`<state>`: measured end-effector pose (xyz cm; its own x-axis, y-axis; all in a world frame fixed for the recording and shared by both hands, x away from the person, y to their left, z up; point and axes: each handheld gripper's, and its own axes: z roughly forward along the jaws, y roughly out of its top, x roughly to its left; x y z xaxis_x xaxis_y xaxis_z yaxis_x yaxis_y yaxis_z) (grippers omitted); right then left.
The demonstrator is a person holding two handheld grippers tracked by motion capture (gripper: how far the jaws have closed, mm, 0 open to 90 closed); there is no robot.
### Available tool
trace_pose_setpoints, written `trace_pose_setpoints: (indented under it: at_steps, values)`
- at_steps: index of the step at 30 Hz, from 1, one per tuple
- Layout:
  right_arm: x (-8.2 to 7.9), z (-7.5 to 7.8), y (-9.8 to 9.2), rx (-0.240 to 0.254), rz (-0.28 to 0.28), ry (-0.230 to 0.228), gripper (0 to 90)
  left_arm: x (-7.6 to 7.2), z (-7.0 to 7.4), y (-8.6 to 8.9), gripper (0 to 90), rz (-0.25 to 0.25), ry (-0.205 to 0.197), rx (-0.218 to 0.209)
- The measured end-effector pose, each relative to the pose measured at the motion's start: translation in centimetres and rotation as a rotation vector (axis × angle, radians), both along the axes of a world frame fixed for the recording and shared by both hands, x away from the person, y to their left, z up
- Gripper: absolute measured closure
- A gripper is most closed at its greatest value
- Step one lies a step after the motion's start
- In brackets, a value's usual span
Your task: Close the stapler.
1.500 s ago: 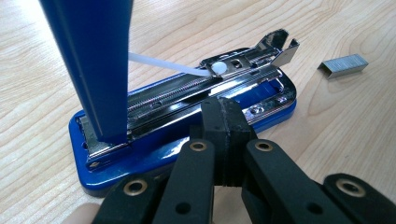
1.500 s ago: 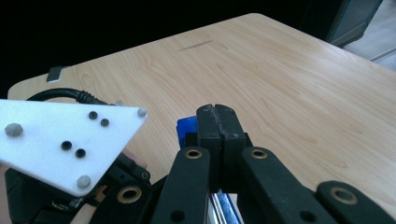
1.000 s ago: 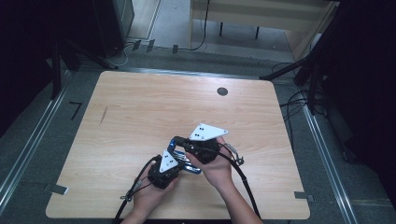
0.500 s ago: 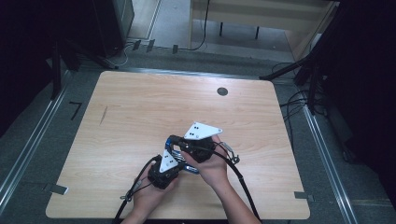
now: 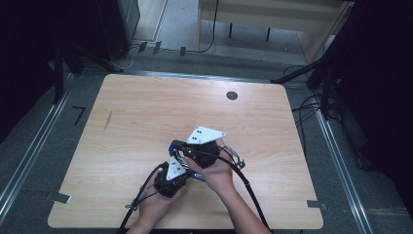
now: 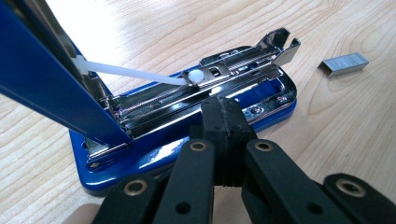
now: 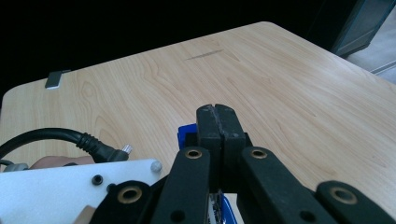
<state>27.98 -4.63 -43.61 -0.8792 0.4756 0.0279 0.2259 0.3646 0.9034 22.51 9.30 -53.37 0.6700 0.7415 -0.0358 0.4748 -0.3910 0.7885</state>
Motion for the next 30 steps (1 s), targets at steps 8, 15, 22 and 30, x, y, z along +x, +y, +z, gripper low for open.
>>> trace_pose_setpoints:
  at_steps: [8,15,22,30]
  values:
    - [0.3,0.0,0.4,-0.004,0.004,0.002,90.0,0.0,0.0,0.0,90.0,0.002,-0.001,0.003]
    - [0.5,0.0,1.3,-0.010,0.015,0.004,90.0,0.0,0.0,0.0,90.0,-0.001,-0.003,0.008]
    - [0.8,-0.1,2.0,-0.015,0.025,0.007,90.0,0.0,0.0,0.1,90.0,-0.002,-0.002,0.004]
    - [1.1,-0.3,2.8,-0.019,0.040,0.010,90.0,0.0,0.0,0.1,90.0,0.000,-0.001,0.006]
